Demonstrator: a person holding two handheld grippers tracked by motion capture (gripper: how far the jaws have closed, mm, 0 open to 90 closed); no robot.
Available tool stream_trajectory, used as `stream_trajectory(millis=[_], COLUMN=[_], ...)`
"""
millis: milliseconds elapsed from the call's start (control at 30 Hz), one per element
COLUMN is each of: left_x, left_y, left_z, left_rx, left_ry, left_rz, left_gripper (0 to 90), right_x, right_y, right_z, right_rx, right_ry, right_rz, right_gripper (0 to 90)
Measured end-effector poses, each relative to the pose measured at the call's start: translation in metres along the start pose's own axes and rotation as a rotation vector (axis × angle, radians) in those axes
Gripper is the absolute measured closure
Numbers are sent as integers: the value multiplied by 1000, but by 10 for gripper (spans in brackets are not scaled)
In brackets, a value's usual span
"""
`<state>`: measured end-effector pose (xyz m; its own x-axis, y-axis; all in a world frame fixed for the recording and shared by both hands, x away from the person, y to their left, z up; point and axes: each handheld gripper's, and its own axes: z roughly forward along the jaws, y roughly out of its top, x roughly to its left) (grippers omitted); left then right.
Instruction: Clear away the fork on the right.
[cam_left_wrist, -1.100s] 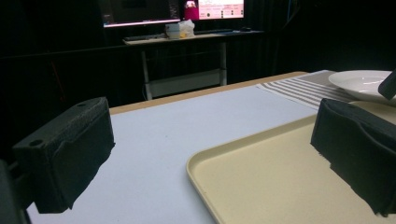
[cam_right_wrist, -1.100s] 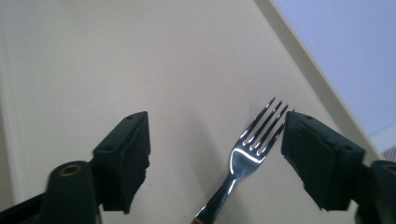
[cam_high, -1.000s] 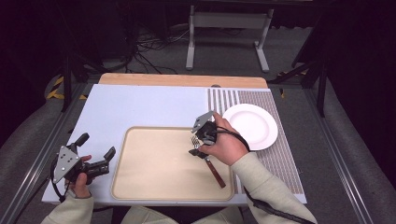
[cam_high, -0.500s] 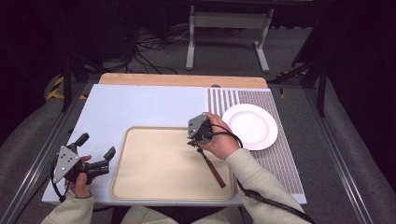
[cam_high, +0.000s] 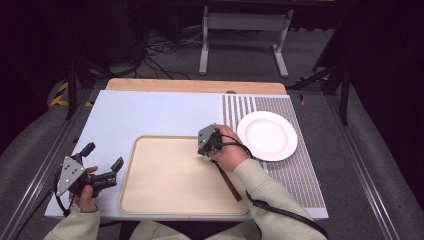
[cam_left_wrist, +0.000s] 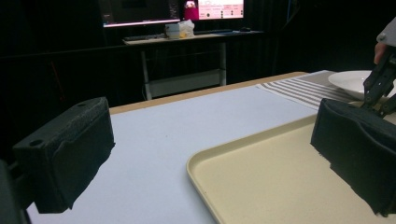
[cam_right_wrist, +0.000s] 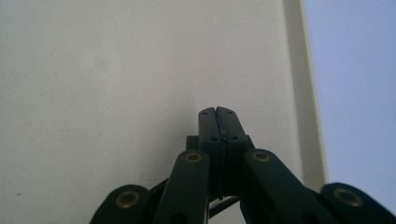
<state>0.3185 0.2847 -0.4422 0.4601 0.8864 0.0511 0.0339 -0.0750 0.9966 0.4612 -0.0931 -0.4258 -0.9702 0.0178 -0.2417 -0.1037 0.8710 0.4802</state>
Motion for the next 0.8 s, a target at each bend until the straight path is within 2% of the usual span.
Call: stream_trajectory(millis=[333,633,800], left_x=[0,0,0], left_y=[0,0,0], left_z=[0,0,0], left_rx=[2,4,5], left_ry=[-1,-2,-3], left_rz=[2,4,2], left_gripper=[0,0,0], right_x=[-1,-5,-6], right_y=[-3,-9,-14], right_z=[3,-1,-4], right_rx=[30,90,128], right_ry=[-5,-39,-55], right_rz=[9,30,57], right_gripper=[900,900,900])
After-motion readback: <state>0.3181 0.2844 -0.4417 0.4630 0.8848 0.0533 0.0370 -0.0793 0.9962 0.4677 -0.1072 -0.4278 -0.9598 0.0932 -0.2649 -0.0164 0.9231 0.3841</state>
